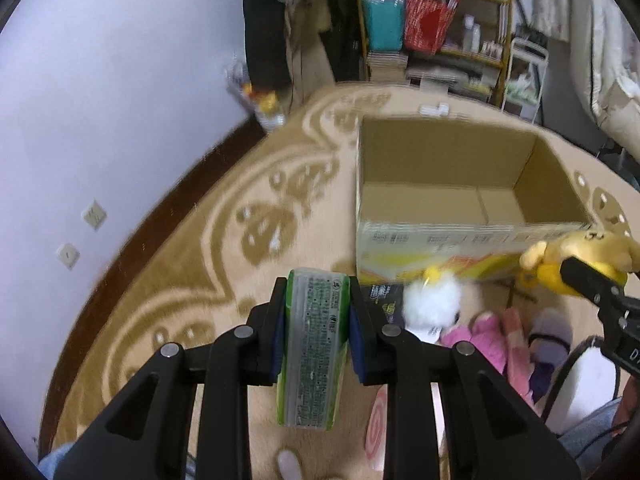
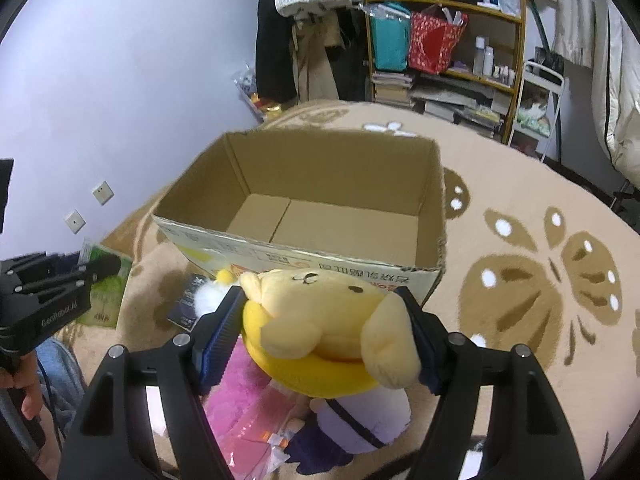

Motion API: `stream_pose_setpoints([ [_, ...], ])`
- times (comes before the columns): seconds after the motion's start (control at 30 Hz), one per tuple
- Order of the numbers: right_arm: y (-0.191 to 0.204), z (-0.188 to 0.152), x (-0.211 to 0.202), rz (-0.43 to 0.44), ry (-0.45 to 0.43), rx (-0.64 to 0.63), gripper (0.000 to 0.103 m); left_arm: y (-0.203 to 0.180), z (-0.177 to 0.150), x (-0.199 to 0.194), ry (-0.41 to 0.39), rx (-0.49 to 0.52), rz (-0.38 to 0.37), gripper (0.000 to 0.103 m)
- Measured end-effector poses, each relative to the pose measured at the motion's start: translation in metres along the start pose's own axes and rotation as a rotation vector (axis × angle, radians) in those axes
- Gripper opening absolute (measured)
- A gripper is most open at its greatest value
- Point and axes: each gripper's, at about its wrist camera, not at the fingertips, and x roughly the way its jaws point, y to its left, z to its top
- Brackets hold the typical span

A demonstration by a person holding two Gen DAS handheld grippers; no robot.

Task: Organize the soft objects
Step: 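Lift and carry the green pack and yellow plush over the open box with both tools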

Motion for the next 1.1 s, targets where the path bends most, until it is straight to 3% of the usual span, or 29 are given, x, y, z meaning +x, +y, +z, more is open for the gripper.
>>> stream_pose_setpoints([
  [0.23, -0.003, 0.005, -0.037, 0.003, -0.092, 0.021, 0.078, -0.009, 0.018, -0.043, -0.194, 0.022, 0.003, 0.025],
  [0.37, -0.002, 0.011, -0.052, -0.002, -0.145, 0.024, 0.078, -0.015, 0.027, -0.056, -0.265, 0.036, 0.004, 0.025],
  [0.73, -0.002, 0.028, -0.062, -0.036, -0.215, 0.012, 0.078, -0.03, 0.052, -0.056, -0.377, 0.088, 0.037, 0.025],
  [1.1, -0.009, 0.06, -0.059, -0.024, -0.277, 0.008, 0.078, -0.037, 0.071, -0.035, -0.389, 0.079, 0.012, 0.025],
])
